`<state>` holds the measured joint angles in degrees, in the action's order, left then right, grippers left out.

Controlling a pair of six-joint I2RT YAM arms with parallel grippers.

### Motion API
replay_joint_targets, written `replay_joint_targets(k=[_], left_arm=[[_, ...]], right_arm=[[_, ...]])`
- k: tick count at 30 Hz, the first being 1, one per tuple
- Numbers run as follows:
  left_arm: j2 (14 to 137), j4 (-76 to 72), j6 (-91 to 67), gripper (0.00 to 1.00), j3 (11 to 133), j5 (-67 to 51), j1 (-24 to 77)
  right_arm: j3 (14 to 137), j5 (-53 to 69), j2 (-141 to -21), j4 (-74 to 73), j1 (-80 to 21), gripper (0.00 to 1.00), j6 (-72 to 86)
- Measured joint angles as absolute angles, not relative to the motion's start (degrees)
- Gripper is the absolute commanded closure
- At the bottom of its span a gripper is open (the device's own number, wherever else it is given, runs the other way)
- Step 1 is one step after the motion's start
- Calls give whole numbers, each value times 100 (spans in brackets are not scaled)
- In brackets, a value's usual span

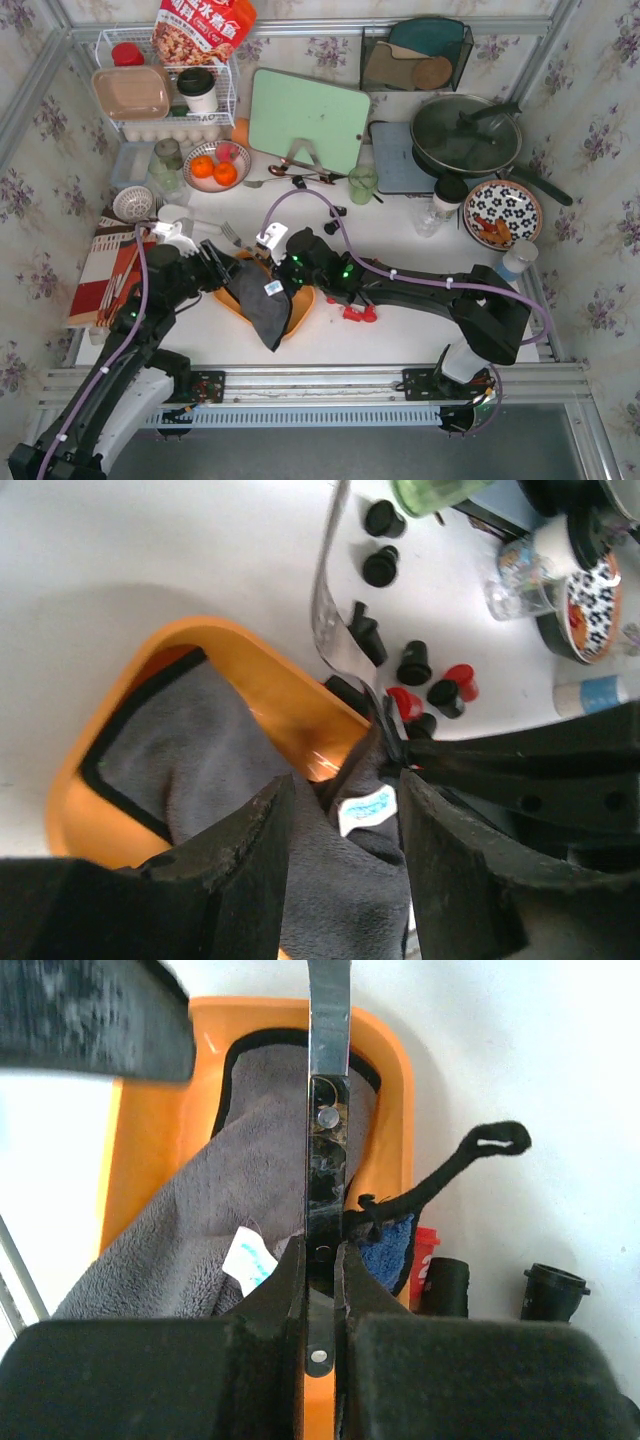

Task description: Mix the coffee capsules in the storage basket

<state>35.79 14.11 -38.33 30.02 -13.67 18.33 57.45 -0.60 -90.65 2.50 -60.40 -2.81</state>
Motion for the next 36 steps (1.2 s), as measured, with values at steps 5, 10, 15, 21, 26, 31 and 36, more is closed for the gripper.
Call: replay_joint_targets(k=[5, 10, 15, 21, 26, 31, 36], left_arm=[[3677, 832, -4034, 51, 2825, -1295, 2429], [4005, 283, -3999, 58, 2849, -867, 2856], [4165, 62, -3942, 64, 2888, -384, 2963], [4237, -67, -3946, 67, 2810, -27, 3039], [4447, -246, -3948, 84, 2808, 25, 3197], [4635, -298, -4012, 100, 2976, 141, 3297], [4847, 270, -3874, 100, 3557, 281, 3299]], right_arm=[[5743, -150, -9074, 587, -6040, 100, 276], [5680, -54, -9072, 1000, -6040, 100, 635], [5572, 104, -9070, 1225, -6040, 100, 884], [5476, 202, -9061, 1358, -6040, 100, 1011], [5474, 292, -9061, 1426, -6040, 100, 1072], [5474, 250, -9056, 1487, -6031, 76, 1214], [5389, 257, -8952, 1597, -6036, 43, 1269]])
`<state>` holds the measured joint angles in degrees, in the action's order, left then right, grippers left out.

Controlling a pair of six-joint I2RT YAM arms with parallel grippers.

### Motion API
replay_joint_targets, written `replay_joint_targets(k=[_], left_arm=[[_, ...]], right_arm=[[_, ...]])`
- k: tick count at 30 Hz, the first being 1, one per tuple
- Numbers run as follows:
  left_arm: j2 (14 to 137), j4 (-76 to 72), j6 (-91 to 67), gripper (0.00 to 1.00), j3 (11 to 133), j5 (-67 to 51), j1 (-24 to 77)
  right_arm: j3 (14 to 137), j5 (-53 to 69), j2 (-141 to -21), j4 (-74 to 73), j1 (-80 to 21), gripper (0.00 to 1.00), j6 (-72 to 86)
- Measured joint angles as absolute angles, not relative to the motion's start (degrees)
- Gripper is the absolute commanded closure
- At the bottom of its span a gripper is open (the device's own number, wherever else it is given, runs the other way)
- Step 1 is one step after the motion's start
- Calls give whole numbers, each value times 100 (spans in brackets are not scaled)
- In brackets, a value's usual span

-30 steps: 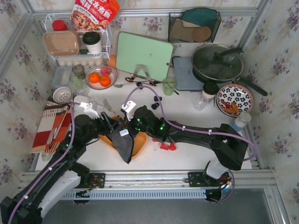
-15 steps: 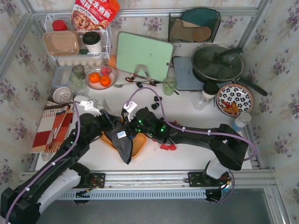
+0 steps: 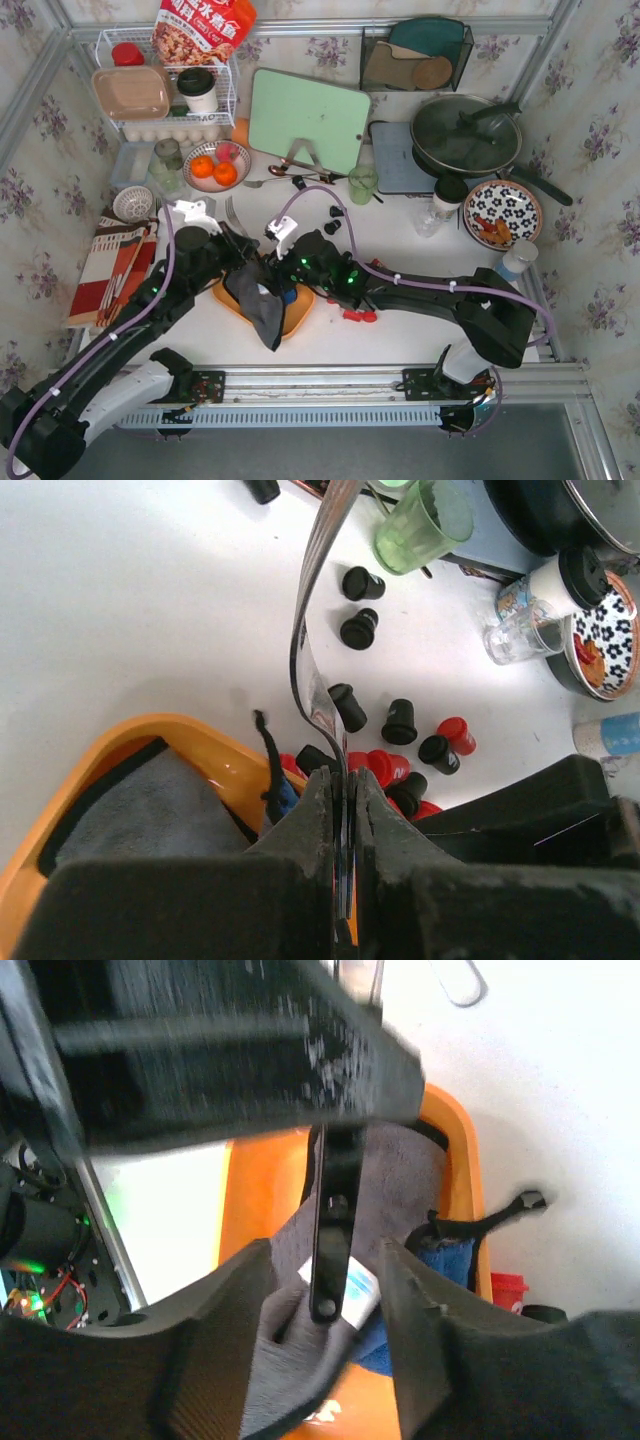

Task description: Mix the coffee capsules in the storage basket

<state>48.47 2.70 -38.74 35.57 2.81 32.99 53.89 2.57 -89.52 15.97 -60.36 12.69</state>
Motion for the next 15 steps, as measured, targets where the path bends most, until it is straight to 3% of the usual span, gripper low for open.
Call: replay_joint_targets(k=[3, 10, 15], left_arm=[[4915, 690, -3730, 100, 3966, 432, 3291], [5002, 1837, -3240, 100, 4803, 626, 3164], [5356, 2873, -2766, 100, 5675, 642, 2418]], right_arm=[[5260, 272, -8842, 1573, -6042, 35, 1267], [4991, 176, -8466, 1326, -6036, 32, 1160], [4762, -16, -8038, 1162, -6036, 31, 854]])
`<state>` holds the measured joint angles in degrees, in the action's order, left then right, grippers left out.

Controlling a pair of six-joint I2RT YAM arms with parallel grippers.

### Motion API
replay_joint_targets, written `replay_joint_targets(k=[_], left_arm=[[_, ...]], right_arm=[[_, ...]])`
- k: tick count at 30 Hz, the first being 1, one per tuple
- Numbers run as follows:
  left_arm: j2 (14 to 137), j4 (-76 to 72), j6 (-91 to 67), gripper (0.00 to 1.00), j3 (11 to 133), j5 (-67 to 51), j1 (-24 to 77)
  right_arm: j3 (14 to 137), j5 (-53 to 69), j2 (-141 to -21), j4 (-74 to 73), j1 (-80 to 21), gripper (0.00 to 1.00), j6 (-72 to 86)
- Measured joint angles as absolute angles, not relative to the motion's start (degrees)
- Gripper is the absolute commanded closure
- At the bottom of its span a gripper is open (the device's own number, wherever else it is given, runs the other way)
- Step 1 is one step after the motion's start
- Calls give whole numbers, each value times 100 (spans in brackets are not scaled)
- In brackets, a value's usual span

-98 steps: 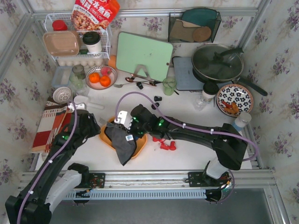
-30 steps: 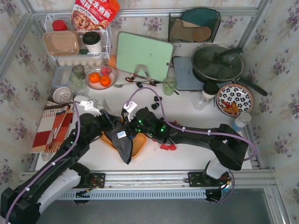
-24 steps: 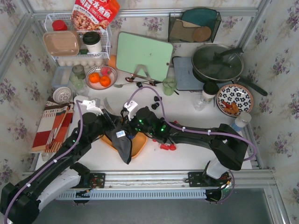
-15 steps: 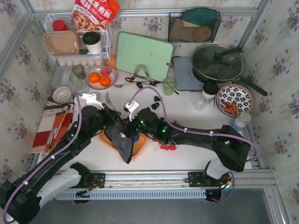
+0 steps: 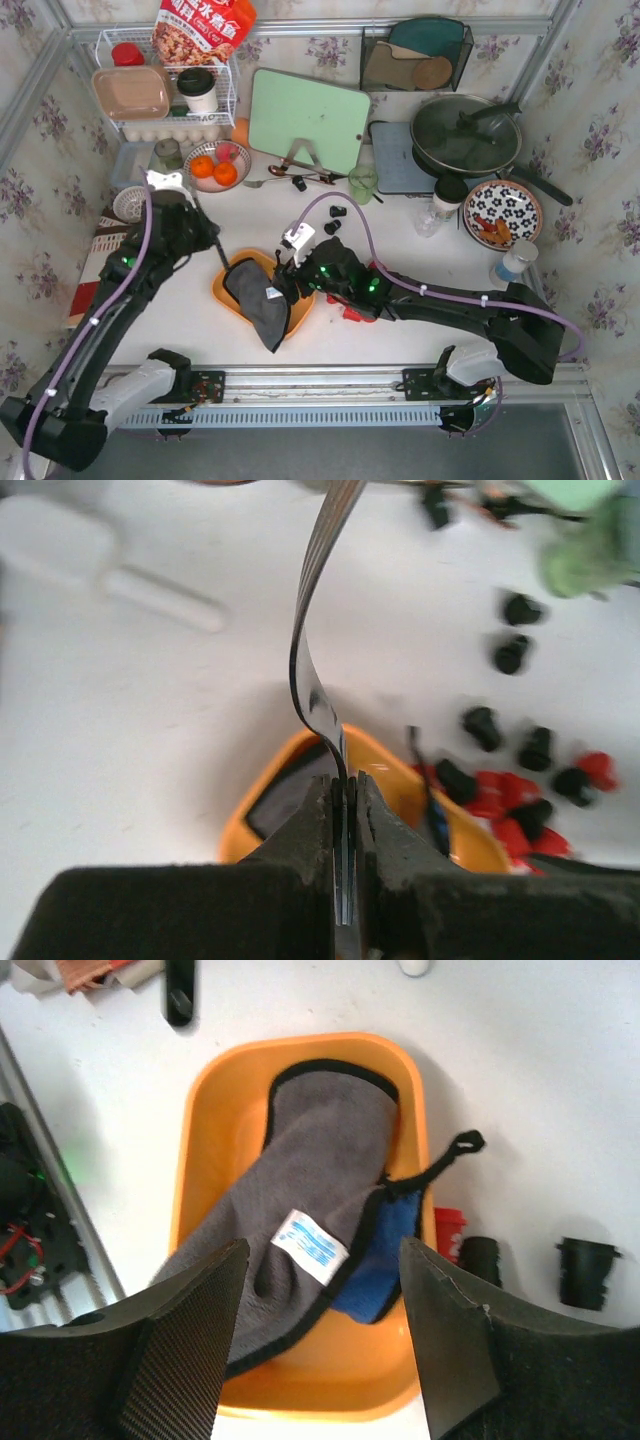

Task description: Mix the coffee capsules in the storage basket

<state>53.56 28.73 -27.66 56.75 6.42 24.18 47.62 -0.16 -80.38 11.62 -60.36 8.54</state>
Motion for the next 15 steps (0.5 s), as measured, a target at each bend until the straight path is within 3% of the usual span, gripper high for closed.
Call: replay_joint_targets(k=[6, 15], left_arm=[[6300, 3972, -2300, 100, 6086, 510, 578], [8545, 5009, -1500, 98, 6845, 204, -849]], right_arm=[[4403, -357, -7787, 1074, -6036, 29, 331], [3791, -419, -7561, 1367, -6036, 27, -183]])
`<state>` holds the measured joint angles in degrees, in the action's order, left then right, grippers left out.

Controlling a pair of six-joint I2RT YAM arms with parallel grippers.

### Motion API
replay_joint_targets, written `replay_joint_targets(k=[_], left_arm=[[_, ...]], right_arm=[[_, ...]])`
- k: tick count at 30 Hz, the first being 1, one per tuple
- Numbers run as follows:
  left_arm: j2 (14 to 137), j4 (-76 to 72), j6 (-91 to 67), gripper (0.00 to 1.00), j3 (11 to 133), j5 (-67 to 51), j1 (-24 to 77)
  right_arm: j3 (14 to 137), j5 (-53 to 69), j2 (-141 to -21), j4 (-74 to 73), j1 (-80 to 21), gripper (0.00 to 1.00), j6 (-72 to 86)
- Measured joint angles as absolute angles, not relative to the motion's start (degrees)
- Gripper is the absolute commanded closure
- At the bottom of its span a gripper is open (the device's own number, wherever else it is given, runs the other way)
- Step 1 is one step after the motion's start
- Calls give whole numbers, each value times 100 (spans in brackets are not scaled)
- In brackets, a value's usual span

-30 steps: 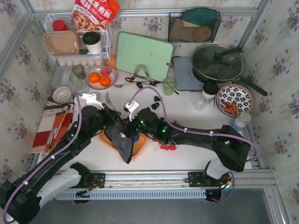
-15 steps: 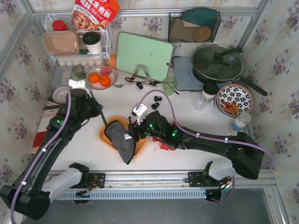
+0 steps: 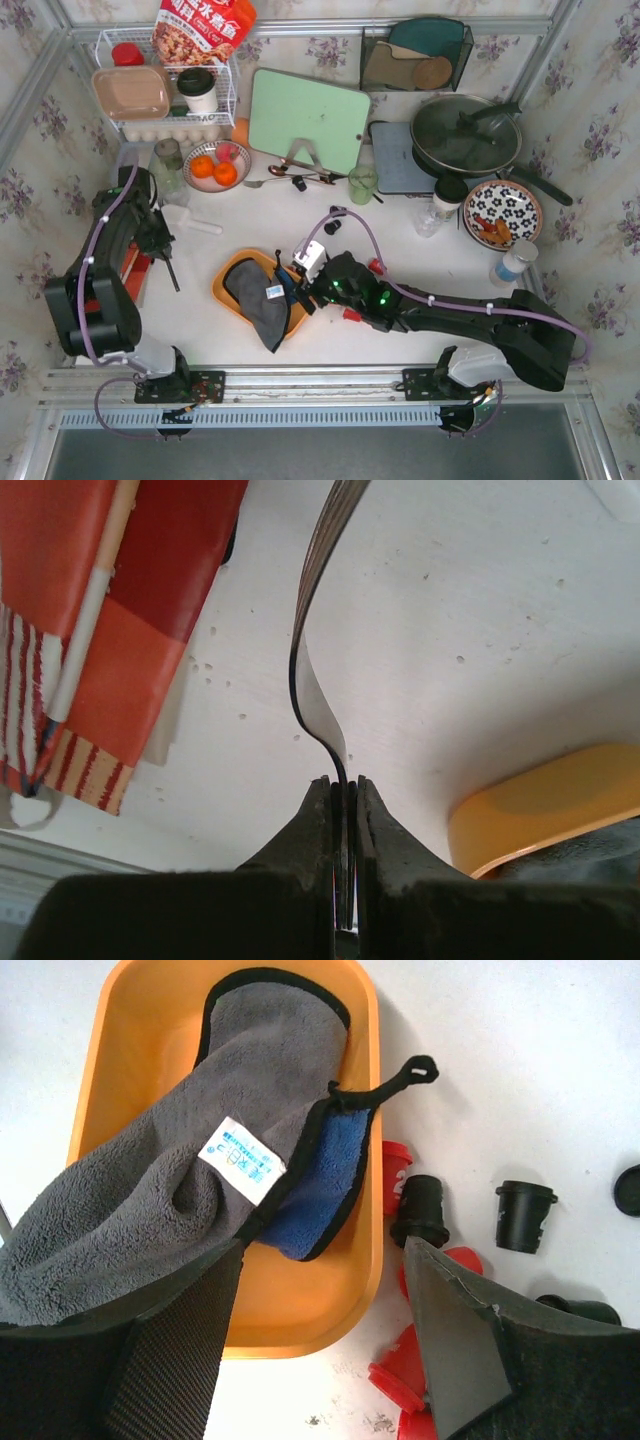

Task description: Mix the coffee capsules in the storage basket

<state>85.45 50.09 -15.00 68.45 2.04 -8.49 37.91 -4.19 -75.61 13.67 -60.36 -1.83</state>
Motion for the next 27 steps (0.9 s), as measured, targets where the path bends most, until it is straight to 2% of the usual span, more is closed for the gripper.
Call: replay_joint_targets(k=[4, 8, 15, 19, 23, 25, 27], left_arm=[[9255, 5457, -1026, 94, 7452, 408, -915], [9708, 5704, -663, 97, 7603, 777, -982], [9572, 5546, -340, 92, 7354, 775, -860], [9435, 5321, -165, 85, 7223, 530, -766], [9907, 5223, 34, 79, 7098, 722, -810], [10186, 5234, 123, 73, 7059, 840, -838], [10294, 5225, 141, 62, 7067, 939, -854]], right_arm=[[3540, -338, -7590, 1693, -6031, 26, -178], [3500, -395, -7596, 1820, -6031, 25, -14], [3295, -709, -7341, 1946, -6031, 24, 71], [3271, -882, -7273, 1979, -6031, 24, 67], [3236, -941, -7238, 1994, -6031, 23, 67], [3221, -989, -7231, 2029, -6031, 23, 67], [3208, -1013, -7231, 2038, -6031, 23, 67]])
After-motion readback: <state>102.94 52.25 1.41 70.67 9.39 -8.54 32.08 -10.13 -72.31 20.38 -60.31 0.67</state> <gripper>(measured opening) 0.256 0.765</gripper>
